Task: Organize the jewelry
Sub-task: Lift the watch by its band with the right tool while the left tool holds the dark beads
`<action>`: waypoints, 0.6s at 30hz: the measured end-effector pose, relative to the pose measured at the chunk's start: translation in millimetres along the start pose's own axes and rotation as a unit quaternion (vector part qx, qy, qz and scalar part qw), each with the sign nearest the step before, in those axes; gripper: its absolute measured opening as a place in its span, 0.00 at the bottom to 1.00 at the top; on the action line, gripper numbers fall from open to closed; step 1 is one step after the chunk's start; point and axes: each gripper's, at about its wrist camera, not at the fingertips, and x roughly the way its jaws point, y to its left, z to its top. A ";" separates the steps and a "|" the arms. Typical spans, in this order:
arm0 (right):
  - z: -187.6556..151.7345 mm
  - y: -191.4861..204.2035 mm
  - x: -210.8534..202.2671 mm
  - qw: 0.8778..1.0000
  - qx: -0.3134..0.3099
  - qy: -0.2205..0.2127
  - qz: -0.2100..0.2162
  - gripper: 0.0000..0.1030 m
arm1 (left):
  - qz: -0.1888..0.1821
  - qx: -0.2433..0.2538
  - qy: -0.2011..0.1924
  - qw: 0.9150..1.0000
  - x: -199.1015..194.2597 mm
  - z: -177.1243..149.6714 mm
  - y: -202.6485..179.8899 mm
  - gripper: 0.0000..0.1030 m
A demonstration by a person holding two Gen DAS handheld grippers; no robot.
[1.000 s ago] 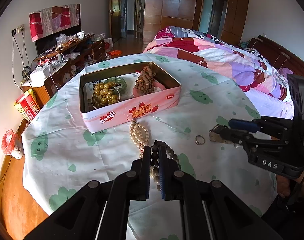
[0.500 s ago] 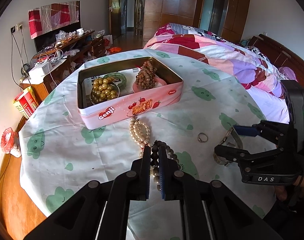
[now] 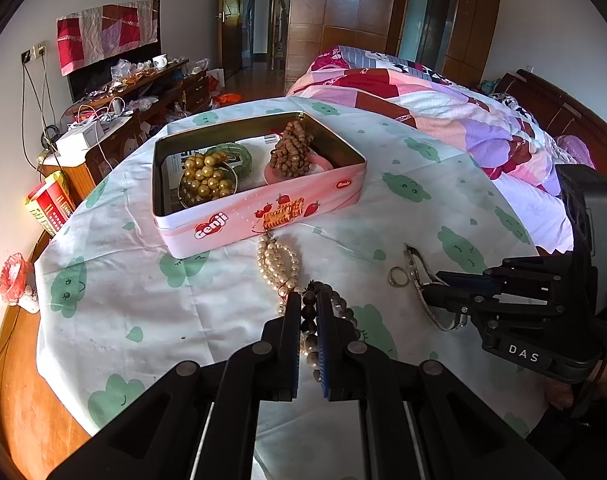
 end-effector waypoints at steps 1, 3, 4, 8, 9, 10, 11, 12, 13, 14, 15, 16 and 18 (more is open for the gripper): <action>0.4 -0.3 -0.8 1.000 0.000 -0.002 0.001 0.15 | 0.001 0.000 0.000 1.000 -0.3 0.0 0.2 0.06; 1.1 0.6 -3.3 1.000 0.000 -0.008 0.002 0.08 | 0.000 -0.002 -0.002 1.000 -0.1 0.7 0.4 0.06; 1.4 0.8 -5.4 1.000 -0.001 -0.012 0.001 0.08 | 0.000 -0.003 -0.004 1.000 -0.5 1.2 1.2 0.06; 6.4 3.8 -16.6 0.999 -0.009 -0.031 -0.005 0.07 | -0.002 -0.006 -0.013 1.000 -3.8 4.8 3.3 0.06; 8.3 5.4 -20.1 0.999 -0.012 -0.038 -0.009 0.06 | -0.002 -0.005 -0.015 1.000 -4.3 6.2 3.1 0.06; 10.0 6.4 -22.6 0.999 -0.015 -0.043 -0.011 0.06 | -0.002 -0.004 -0.016 1.000 -5.5 8.2 4.4 0.06; 11.5 7.2 -24.3 0.999 -0.016 -0.046 -0.010 0.06 | -0.001 -0.004 -0.018 1.000 -5.8 9.7 4.6 0.06; 14.4 8.2 -26.8 0.999 -0.017 -0.050 -0.011 0.06 | -0.002 -0.005 -0.019 1.000 -6.0 11.3 5.0 0.06; 15.9 8.1 -28.0 0.998 -0.018 -0.052 -0.013 0.06 | -0.002 -0.006 -0.020 1.000 -6.8 12.3 5.8 0.06; 17.9 8.0 -27.9 0.999 -0.019 -0.047 -0.016 0.06 | -0.002 -0.006 -0.022 1.000 -7.1 13.1 6.1 0.06; 18.8 7.7 -25.5 0.999 -0.021 -0.036 -0.021 0.06 | -0.003 -0.007 -0.023 1.000 -7.8 13.1 7.3 0.06; 18.1 6.0 -24.8 0.999 -0.019 -0.030 -0.026 0.07 | -0.003 -0.009 -0.023 1.000 -7.8 12.8 7.9 0.06; 15.1 2.3 -23.5 0.999 -0.007 -0.021 -0.032 0.30 | -0.003 -0.012 -0.020 1.000 -6.4 11.7 10.2 0.06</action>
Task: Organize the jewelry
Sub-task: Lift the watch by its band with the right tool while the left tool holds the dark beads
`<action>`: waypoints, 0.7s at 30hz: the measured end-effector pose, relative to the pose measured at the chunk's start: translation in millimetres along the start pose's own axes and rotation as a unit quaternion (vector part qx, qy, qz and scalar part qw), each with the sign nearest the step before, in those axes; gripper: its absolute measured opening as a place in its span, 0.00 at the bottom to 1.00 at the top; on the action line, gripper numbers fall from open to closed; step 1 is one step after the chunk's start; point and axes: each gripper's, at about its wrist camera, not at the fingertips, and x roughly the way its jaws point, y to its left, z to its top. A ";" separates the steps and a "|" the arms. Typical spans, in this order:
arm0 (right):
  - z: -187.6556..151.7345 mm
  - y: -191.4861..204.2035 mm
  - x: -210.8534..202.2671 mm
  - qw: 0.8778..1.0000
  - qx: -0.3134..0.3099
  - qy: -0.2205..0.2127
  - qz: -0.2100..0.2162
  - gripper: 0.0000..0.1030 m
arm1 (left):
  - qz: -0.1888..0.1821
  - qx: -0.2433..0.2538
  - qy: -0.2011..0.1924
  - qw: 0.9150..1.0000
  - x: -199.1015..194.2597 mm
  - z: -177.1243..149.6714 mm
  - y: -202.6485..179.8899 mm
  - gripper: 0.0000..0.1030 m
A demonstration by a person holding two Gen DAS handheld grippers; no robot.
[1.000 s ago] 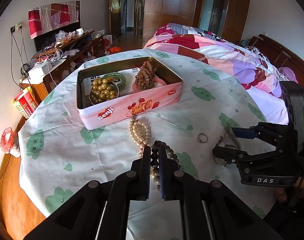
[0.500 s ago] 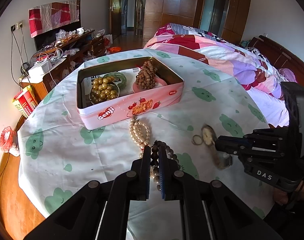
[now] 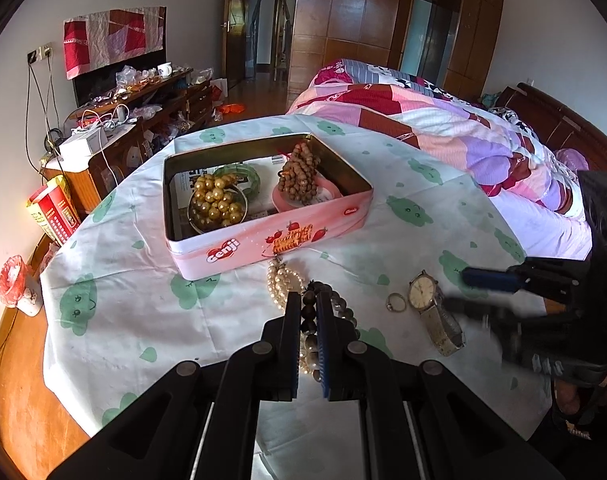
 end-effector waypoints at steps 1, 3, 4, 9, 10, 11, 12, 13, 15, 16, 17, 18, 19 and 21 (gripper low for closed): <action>-1.5 0.0 1.6 1.000 0.002 0.006 0.001 0.59 | 0.000 -0.001 0.001 1.000 0.2 -0.4 1.3 0.06; -4.5 1.2 0.6 1.000 0.003 -0.002 -0.001 0.73 | -0.001 -0.003 0.003 1.000 1.8 -0.9 2.4 0.06; -4.6 3.8 2.5 1.000 0.000 -0.001 -0.008 0.73 | -0.001 -0.003 0.004 1.000 2.5 -1.0 2.5 0.06; -2.4 11.4 26.6 0.999 -0.009 0.032 -0.014 0.71 | -0.001 -0.002 0.005 1.000 3.1 -1.9 4.0 0.06; -3.0 10.4 33.2 0.999 -0.005 0.040 -0.017 0.59 | 0.000 -0.003 0.004 1.000 2.6 -1.2 4.8 0.06; -3.5 8.0 38.3 0.999 0.002 0.047 -0.014 0.46 | 0.000 -0.002 0.003 1.000 2.9 -0.9 4.5 0.06; -3.3 6.7 37.6 0.999 0.004 0.042 -0.019 0.25 | 0.000 -0.003 0.001 1.000 2.4 0.2 5.5 0.06; -3.1 6.3 35.8 0.999 0.002 0.042 -0.015 0.13 | 0.000 -0.003 -0.001 1.000 1.7 1.4 6.4 0.06; -1.7 4.2 29.7 0.999 0.010 0.036 0.011 0.13 | 0.001 -0.002 -0.007 1.000 -0.4 6.1 7.6 0.06; -1.2 5.5 26.3 1.000 0.007 0.029 0.009 0.13 | 0.002 -0.002 -0.011 1.000 -1.6 8.8 8.4 0.06; 0.5 7.0 21.2 1.000 0.001 0.019 0.005 0.13 | 0.003 -0.001 -0.016 1.000 -3.7 13.9 8.9 0.06; 2.8 8.1 17.1 1.000 0.000 0.014 0.007 0.13 | 0.003 0.001 -0.021 1.000 -5.2 17.0 9.2 0.06; 5.3 9.2 13.2 1.000 -0.001 0.008 0.011 0.13 | 0.005 0.002 -0.026 1.000 -7.4 21.7 9.5 0.06; 14.6 12.0 3.0 1.000 -0.007 -0.009 0.011 0.13 | 0.009 0.006 -0.039 0.999 -12.4 33.1 11.0 0.06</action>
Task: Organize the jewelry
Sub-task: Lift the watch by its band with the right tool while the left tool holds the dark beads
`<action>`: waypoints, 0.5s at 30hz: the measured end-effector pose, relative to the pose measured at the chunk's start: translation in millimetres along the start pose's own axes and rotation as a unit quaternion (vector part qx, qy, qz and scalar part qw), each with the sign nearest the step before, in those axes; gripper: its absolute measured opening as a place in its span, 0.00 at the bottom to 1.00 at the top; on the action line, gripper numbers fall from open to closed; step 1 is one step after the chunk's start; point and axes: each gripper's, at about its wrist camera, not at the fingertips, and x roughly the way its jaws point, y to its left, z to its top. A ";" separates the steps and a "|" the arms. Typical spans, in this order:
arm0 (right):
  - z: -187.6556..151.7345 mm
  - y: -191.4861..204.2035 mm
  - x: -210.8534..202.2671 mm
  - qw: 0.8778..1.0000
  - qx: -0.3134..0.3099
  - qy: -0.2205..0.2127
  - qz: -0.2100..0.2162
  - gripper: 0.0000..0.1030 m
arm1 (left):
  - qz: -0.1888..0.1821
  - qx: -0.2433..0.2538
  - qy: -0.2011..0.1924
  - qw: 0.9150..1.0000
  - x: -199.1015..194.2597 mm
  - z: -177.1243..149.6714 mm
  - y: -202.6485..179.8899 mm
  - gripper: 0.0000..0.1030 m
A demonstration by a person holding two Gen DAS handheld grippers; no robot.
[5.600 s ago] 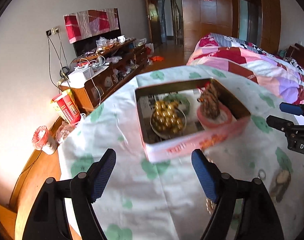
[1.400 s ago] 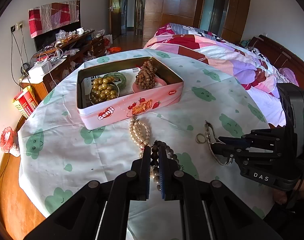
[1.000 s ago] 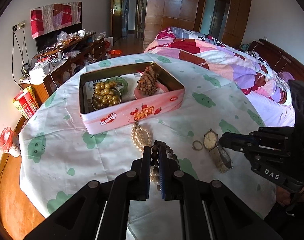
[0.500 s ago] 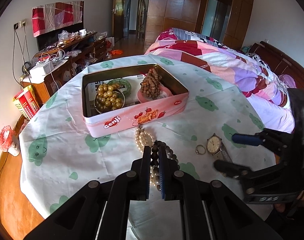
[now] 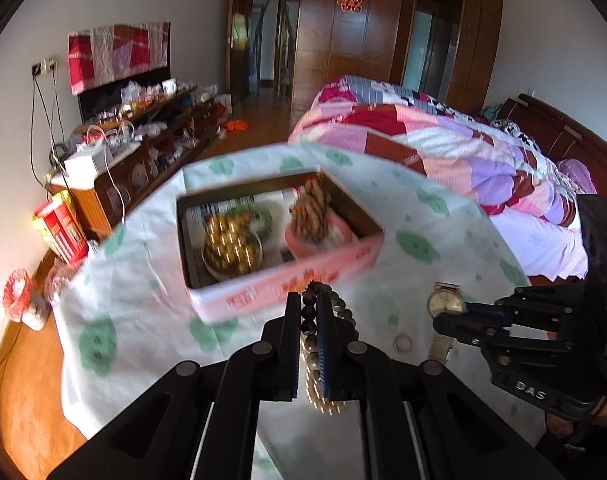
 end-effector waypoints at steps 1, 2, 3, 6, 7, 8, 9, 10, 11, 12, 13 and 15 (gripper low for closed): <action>4.7 0.6 -4.1 1.000 -0.002 -0.007 0.002 0.13 | 0.004 0.002 -0.008 1.000 -2.3 7.6 1.1 0.06; 9.3 1.1 -8.0 1.000 -0.004 -0.015 0.004 0.13 | 0.006 0.004 -0.014 1.000 -3.8 13.4 2.2 0.06; 17.8 1.3 -14.1 1.000 -0.007 -0.027 0.004 0.13 | 0.010 0.006 -0.021 1.000 -5.6 18.9 3.3 0.06; 36.8 3.0 -24.6 0.998 -0.014 -0.054 0.003 0.13 | 0.019 0.009 -0.037 0.999 -9.3 34.4 7.5 0.06; 43.6 3.5 -26.3 0.998 -0.016 -0.061 0.001 0.13 | 0.023 0.010 -0.043 0.999 -10.5 38.8 8.8 0.06; 47.7 4.1 -26.2 0.998 -0.017 -0.065 0.001 0.13 | 0.028 0.011 -0.049 0.998 -10.9 44.1 10.1 0.06; 52.8 4.1 -26.6 0.997 -0.017 -0.072 0.002 0.13 | 0.030 0.012 -0.053 0.998 -11.0 46.9 12.0 0.06; 59.0 3.4 -27.2 0.997 -0.019 -0.080 0.003 0.13 | 0.033 0.013 -0.055 0.998 -10.2 50.2 13.0 0.06; 62.8 2.8 -26.1 0.996 -0.019 -0.083 0.003 0.13 | 0.036 0.013 -0.057 0.998 -8.5 53.3 14.6 0.06; 68.0 0.8 -25.2 0.996 -0.018 -0.086 0.003 0.13 | 0.037 0.013 -0.058 0.998 -6.6 56.0 15.5 0.06; 73.1 -0.3 -23.4 0.996 -0.017 -0.089 0.007 0.13 | 0.039 0.014 -0.060 0.997 -4.8 58.4 16.0 0.06; 82.9 -3.1 -18.6 0.995 -0.014 -0.093 0.014 0.13 | 0.044 0.018 -0.061 0.997 1.0 63.5 16.4 0.06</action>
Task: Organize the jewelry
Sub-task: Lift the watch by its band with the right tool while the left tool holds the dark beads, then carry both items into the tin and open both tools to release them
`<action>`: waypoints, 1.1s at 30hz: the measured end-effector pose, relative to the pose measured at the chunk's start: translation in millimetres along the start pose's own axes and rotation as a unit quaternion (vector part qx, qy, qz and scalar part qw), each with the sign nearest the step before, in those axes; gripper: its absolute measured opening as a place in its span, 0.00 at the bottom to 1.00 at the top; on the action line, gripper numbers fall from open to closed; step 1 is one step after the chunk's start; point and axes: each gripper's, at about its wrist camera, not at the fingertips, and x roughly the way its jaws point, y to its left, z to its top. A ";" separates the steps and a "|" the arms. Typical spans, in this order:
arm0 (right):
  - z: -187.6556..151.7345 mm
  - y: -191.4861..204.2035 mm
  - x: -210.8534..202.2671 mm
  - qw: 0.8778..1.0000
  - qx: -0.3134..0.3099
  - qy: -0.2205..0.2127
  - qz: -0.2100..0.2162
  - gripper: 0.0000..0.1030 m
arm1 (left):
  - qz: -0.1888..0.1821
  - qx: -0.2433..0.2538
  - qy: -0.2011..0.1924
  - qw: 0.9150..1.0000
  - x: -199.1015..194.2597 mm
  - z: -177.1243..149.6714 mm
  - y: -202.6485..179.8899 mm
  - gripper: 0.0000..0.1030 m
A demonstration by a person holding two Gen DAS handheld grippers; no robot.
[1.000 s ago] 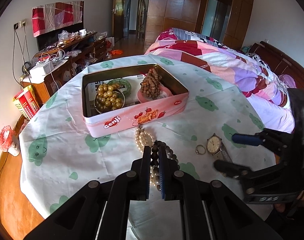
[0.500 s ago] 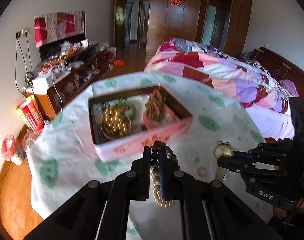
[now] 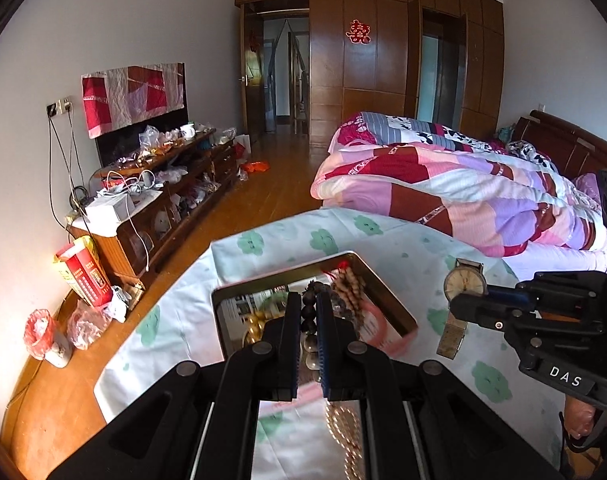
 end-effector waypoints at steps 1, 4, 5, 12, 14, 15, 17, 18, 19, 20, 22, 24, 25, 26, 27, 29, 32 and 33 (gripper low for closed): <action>3.1 -1.3 3.9 1.000 0.000 -0.001 0.002 0.13 | 0.002 0.000 0.000 1.000 2.8 1.3 0.7 0.06; 9.8 -5.5 11.6 1.000 0.002 -0.005 0.010 0.13 | 0.006 0.000 0.000 1.000 13.8 5.8 4.5 0.06; 12.6 -6.4 14.9 1.000 0.004 -0.006 0.013 0.13 | 0.008 -0.001 0.002 1.000 18.6 6.8 6.1 0.06; 23.4 -8.1 42.9 0.999 0.011 -0.001 0.030 0.13 | 0.015 -0.013 0.020 1.000 46.2 6.8 16.1 0.06; 24.8 -8.9 55.5 0.999 0.015 0.007 0.031 0.13 | 0.016 -0.018 0.029 0.999 54.8 3.8 19.0 0.06; 24.4 -8.7 60.9 0.999 0.015 0.012 0.033 0.13 | 0.011 -0.021 0.035 0.999 59.6 2.3 20.9 0.06; 22.8 -7.7 70.7 0.999 0.012 0.021 0.031 0.13 | 0.010 -0.021 0.049 0.999 69.2 -0.8 21.9 0.07; 22.0 -7.1 74.2 0.999 0.012 0.024 0.028 0.13 | 0.010 -0.022 0.054 0.998 72.4 -3.0 22.2 0.07; 20.0 -7.3 80.5 0.999 0.011 0.032 0.027 0.13 | 0.010 -0.022 0.057 0.998 74.7 -5.5 22.4 0.07; 17.7 -8.3 84.5 0.999 0.012 0.040 0.029 0.13 | 0.017 -0.018 0.064 0.998 78.5 -8.5 22.2 0.09; 12.0 -9.3 92.6 0.998 0.011 0.053 0.027 0.16 | 0.035 -0.014 0.074 0.997 81.9 -11.6 22.3 0.21; 7.3 -11.5 92.8 0.999 0.010 0.050 0.019 0.26 | 0.043 -0.012 0.065 0.997 77.1 -14.5 22.8 0.46; 6.6 -11.9 92.1 0.999 0.011 0.049 0.018 0.29 | 0.055 -0.011 0.058 0.997 73.6 -15.3 23.2 0.65; 5.4 -12.8 89.6 0.999 0.013 0.047 0.016 0.29 | 0.068 -0.011 0.049 0.996 69.1 -15.6 23.9 0.75; 4.7 -13.1 87.7 0.999 0.013 0.046 0.014 0.30 | 0.071 -0.011 0.042 0.997 66.2 -16.0 25.2 0.75; 1.8 -15.6 79.1 0.999 0.014 0.043 0.002 0.42 | 0.069 -0.012 0.040 0.997 59.4 -17.9 26.8 0.75; -5.9 -20.0 63.8 0.999 0.023 0.038 -0.008 0.47 | 0.083 -0.010 0.034 0.996 44.9 -28.5 26.4 0.75; -8.9 -20.9 59.8 0.999 0.024 0.040 -0.013 0.47 | 0.089 -0.010 0.035 0.995 40.6 -33.1 25.5 0.75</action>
